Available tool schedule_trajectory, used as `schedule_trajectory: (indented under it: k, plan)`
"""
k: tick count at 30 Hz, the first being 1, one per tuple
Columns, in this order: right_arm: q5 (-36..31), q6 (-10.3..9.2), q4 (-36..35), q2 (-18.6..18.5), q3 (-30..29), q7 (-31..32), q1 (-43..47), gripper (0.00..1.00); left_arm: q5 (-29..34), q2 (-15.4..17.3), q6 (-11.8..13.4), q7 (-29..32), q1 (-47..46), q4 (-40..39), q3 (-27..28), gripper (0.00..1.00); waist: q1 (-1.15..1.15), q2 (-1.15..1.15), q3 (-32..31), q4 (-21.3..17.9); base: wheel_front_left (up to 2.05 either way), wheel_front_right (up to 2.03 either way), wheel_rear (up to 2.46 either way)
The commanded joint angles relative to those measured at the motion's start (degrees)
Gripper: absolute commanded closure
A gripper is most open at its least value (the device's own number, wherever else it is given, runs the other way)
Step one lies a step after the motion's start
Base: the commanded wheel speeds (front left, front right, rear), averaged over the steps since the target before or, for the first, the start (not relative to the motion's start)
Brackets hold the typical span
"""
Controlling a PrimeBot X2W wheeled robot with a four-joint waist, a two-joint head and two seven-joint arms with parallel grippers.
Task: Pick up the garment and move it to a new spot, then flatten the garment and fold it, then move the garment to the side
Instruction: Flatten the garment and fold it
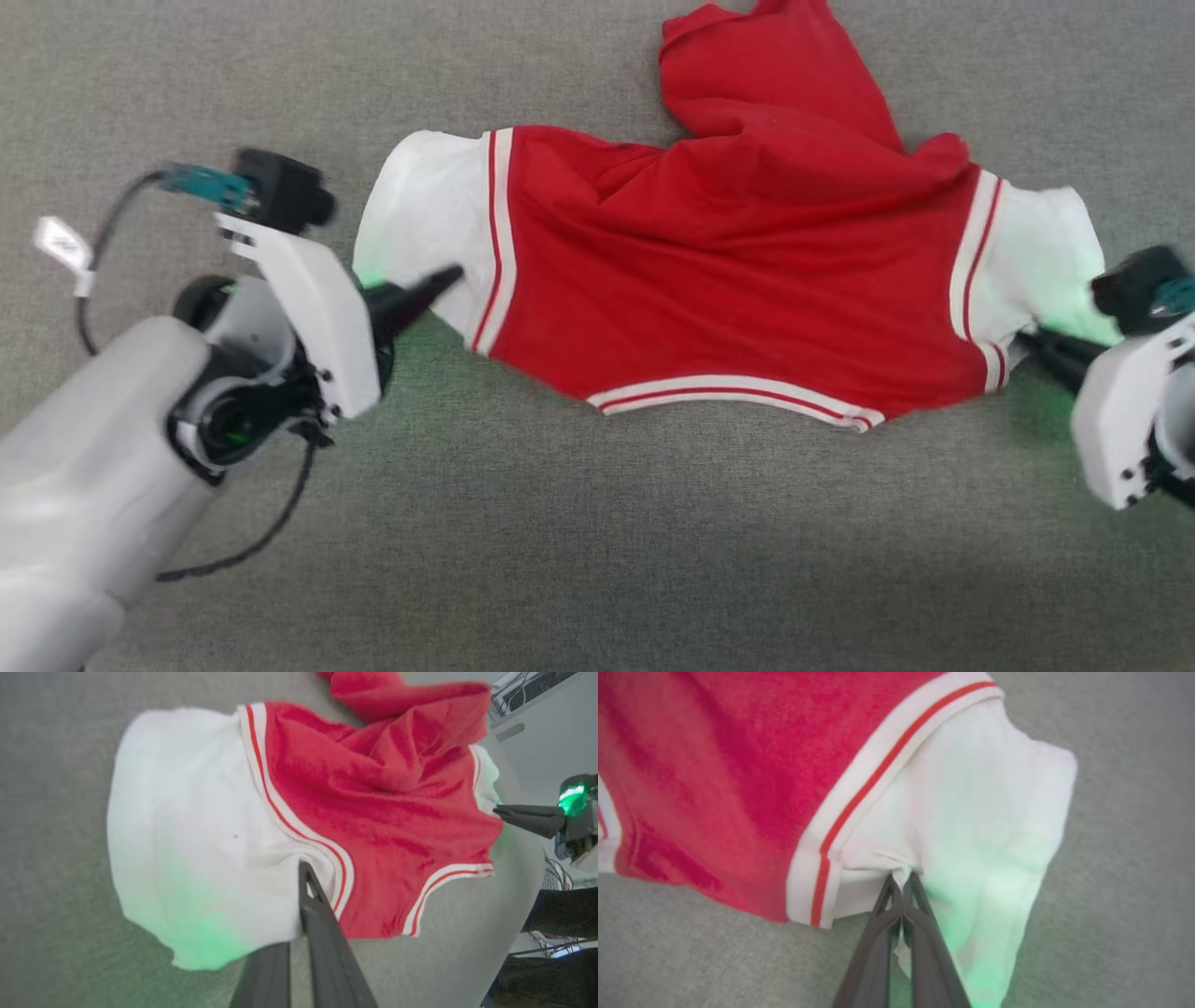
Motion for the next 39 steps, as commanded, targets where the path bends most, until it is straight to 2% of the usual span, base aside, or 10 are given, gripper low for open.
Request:
schedule_trajectory:
  k: [1, 7, 12, 16, 21, 22, 25, 29, 34, 39]
  plan:
    - [0.6, -0.35, -0.58, 0.03, -2.1, -1.06, 0.99, 1.0, -1.03, 0.6, 0.07, -2.02, 0.05, -1.24, 0.73, 1.0, 0.0, 0.0, -0.31, -0.22, 0.0, 0.0, 0.0]
    - [2.3, -0.33, -4.51, 1.4, -10.71, -3.48, 0.79, 1.0, -3.78, 1.91, 0.07, -9.2, -2.56, -4.33, 3.95, 1.0, 0.0, 0.0, 0.86, -0.56, 0.0, 0.0, 0.0]
    - [3.36, -0.23, -6.48, 3.81, -14.76, -4.29, -3.96, 1.0, -4.68, 0.79, 0.07, -13.4, -7.0, -2.13, 6.31, 1.0, 0.0, 0.0, 3.15, -1.13, 0.0, 0.0, 0.0]
    - [4.02, -0.23, -4.77, 7.8, -18.03, -5.75, -13.38, 1.0, -5.44, -2.53, 0.07, -17.75, -14.47, 4.17, 9.96, 1.0, 0.0, 0.0, 5.92, -1.63, 0.0, 0.0, 0.0]
    - [2.6, -0.23, 2.5, 13.62, -20.12, -7.13, -30.38, 1.0, -4.41, -6.77, 0.39, -21.04, -27.76, 15.87, 13.88, 1.0, 0.0, 0.0, 9.25, -2.48, 0.0, 0.0, 0.0]
    - [1.16, -0.23, 7.05, 16.03, -21.4, -8.66, -38.09, 1.0, -3.6, -8.19, 1.51, -23.04, -33.77, 21.19, 15.23, 1.0, 0.0, 0.0, 10.17, -2.96, 0.0, 0.0, 0.0]
    - [-1.13, -0.24, 14.13, 19.54, -22.94, -12.01, -48.54, 1.0, -2.11, -9.95, 2.91, -26.14, -42.15, 27.93, 16.86, 1.0, 0.0, 0.0, 10.87, -3.65, 0.0, 0.0, 0.0]
    - [-4.61, -0.25, 22.54, 22.57, -24.9, -17.9, -59.35, 1.0, -2.25, -11.95, 2.23, -30.13, -51.28, 33.35, 19.49, 1.0, 0.0, 0.0, 10.65, -4.02, 0.0, 0.0, 0.0]
    - [-7.01, -0.25, 28.76, 22.58, -23.87, -23.4, -65.61, 1.0, -4.43, -14.6, 0.47, -31.13, -55.27, 35.58, 21.26, 1.0, 0.0, 0.0, 8.99, -3.51, 0.0, 0.0, 0.0]
    - [-4.88, -0.23, 30.96, 21.12, -17.61, -22.96, -60.67, 1.0, -4.08, -14.79, 0.01, -27.91, -48.17, 34.62, 17.57, 1.0, 0.0, 0.0, 7.87, -2.94, 0.0, 0.0, 0.0]
